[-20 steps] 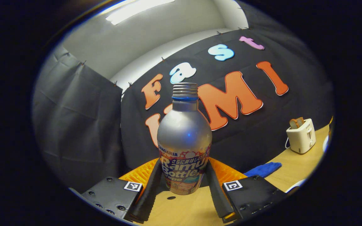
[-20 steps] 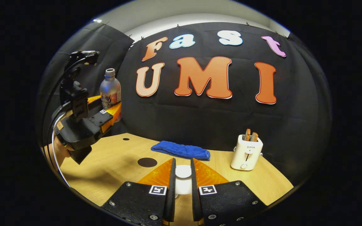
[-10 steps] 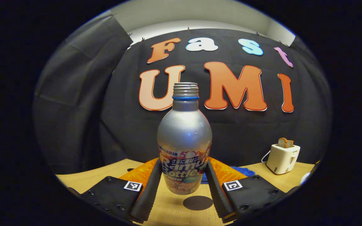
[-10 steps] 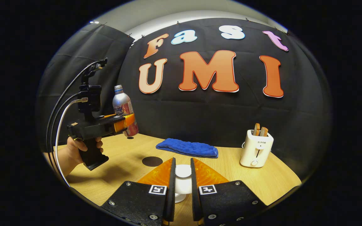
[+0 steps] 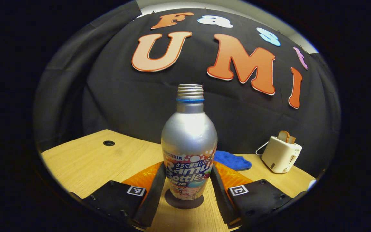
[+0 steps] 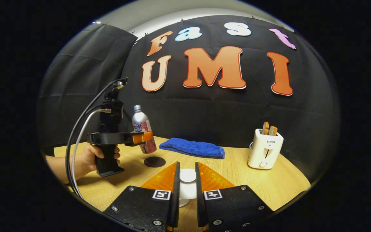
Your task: Open the teacup lid with one hand, grasp the water bottle and pour water into the teacup with the other hand; after pouring, place the water bottle on the coaster and then close the teacup lid.
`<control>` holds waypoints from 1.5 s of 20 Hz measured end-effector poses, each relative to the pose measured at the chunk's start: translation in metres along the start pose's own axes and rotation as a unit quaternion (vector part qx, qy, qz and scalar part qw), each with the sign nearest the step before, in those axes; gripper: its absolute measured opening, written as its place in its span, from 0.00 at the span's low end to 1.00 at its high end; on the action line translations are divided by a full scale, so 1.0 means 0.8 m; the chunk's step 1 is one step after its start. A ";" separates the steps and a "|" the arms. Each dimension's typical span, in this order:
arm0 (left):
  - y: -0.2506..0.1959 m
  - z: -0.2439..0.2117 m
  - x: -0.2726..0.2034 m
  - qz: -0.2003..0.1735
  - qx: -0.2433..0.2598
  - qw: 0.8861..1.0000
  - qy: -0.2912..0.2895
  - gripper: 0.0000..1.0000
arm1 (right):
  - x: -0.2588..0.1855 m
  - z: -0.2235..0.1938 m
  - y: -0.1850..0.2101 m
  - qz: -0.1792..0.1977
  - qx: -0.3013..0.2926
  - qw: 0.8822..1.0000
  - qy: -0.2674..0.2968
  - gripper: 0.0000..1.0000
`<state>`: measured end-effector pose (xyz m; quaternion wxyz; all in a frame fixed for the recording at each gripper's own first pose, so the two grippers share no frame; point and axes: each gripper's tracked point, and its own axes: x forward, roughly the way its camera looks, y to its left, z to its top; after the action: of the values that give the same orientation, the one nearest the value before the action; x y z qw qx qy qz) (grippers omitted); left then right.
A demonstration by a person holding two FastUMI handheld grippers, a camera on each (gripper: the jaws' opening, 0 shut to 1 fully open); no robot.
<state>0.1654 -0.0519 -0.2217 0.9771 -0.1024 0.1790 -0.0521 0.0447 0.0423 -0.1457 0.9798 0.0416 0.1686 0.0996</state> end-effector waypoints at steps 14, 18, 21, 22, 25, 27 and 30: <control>-0.009 -0.075 0.034 -0.009 0.026 0.996 0.081 0.84 | 0.030 -0.036 0.016 0.017 0.016 0.999 0.031 0.23; -0.002 -0.086 0.022 -0.002 0.043 0.994 0.099 1.00 | 0.038 -0.045 0.029 0.026 0.018 0.999 0.038 0.23; -0.001 -0.086 0.004 -0.003 0.052 0.993 0.105 1.00 | 0.042 -0.059 0.039 0.029 0.017 0.998 0.049 0.23; -0.003 -0.082 -0.002 -0.006 0.058 0.993 0.103 1.00 | 0.043 -0.063 0.042 0.032 0.018 0.998 0.052 0.23; -0.010 -0.076 -0.031 -0.024 0.085 0.991 0.102 0.98 | 0.049 -0.076 0.048 0.028 0.007 0.998 0.059 0.23; -0.010 -0.060 -0.047 -0.027 0.089 0.992 0.083 0.97 | 0.049 -0.084 0.052 0.030 0.005 0.997 0.066 0.23; -0.009 -0.048 -0.067 -0.029 0.076 0.994 0.068 1.00 | 0.051 -0.094 0.057 0.032 0.004 0.997 0.071 0.23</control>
<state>0.1007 -0.0586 -0.2373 0.9656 -0.0295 0.2377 -0.1012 0.0488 0.0989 -0.2245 0.9613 0.0439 0.2371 0.1333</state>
